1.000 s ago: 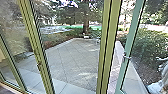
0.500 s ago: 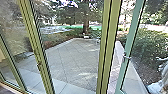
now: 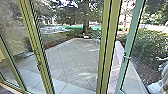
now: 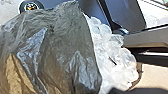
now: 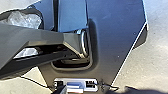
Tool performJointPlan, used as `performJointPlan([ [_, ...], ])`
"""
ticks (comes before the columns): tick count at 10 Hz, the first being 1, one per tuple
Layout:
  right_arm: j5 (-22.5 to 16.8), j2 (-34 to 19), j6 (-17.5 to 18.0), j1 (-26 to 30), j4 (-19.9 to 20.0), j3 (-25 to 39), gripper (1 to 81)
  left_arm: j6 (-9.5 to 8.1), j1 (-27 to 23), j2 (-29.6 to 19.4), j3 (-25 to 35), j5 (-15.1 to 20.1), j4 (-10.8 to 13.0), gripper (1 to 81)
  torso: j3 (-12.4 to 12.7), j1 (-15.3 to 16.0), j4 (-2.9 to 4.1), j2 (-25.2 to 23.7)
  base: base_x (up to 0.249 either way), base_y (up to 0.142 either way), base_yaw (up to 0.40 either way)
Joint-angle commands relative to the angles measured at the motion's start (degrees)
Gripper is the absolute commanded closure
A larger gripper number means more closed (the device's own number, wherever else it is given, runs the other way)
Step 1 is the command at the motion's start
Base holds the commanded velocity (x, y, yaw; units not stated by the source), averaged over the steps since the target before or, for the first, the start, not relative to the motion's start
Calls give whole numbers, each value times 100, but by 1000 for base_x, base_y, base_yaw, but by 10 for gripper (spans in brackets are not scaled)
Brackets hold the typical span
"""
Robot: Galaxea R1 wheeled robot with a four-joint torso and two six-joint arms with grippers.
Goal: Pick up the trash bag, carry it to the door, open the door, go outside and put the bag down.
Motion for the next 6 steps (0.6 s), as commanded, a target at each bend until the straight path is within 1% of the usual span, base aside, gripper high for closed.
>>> performJointPlan([
  [1,-353,22,-33,222,-36,24,10,24,-244,-38,14,337,37,811,0,0,0,0,0,0,-238],
  [2,-353,39,-33,214,-89,16,10,24,-252,-38,14,337,37,811,0,0,0,0,0,0,-244],
  [6,-353,75,-33,214,-98,7,10,24,-252,-30,14,337,20,811,0,0,0,0,0,0,-246],
])
